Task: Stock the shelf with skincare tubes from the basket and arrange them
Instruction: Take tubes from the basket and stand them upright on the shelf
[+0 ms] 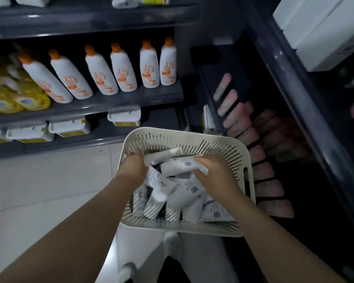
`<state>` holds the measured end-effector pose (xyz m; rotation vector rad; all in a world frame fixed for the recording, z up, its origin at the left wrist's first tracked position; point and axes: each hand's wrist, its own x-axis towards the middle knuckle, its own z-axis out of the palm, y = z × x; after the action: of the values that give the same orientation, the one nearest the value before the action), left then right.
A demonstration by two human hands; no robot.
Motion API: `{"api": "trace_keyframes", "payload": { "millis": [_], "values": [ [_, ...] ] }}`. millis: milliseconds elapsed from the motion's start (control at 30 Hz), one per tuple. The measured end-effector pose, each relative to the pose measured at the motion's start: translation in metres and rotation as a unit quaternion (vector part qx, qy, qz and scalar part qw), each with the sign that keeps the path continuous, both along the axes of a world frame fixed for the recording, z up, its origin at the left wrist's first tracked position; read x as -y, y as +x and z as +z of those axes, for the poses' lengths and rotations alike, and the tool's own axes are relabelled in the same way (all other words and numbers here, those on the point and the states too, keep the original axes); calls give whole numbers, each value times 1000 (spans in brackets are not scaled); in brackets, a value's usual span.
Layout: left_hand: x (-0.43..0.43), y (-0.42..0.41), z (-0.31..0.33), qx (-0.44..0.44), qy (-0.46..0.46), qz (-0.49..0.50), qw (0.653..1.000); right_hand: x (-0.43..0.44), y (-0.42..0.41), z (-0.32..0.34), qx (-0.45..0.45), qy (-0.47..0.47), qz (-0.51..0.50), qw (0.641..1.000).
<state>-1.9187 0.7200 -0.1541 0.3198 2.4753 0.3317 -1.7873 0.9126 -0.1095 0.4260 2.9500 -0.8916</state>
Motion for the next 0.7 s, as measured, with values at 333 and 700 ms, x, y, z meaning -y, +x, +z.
{"api": "trace_keyframes", "payload": {
  "millis": [333,700],
  "values": [
    [-20,-5,-57,-12,-137,5,990,-26,5,-51,41,-37,-21,998],
    [-6,7,-25,-29,29,65,997,-38,5,-52,64,-41,-41,996]
  ]
}}
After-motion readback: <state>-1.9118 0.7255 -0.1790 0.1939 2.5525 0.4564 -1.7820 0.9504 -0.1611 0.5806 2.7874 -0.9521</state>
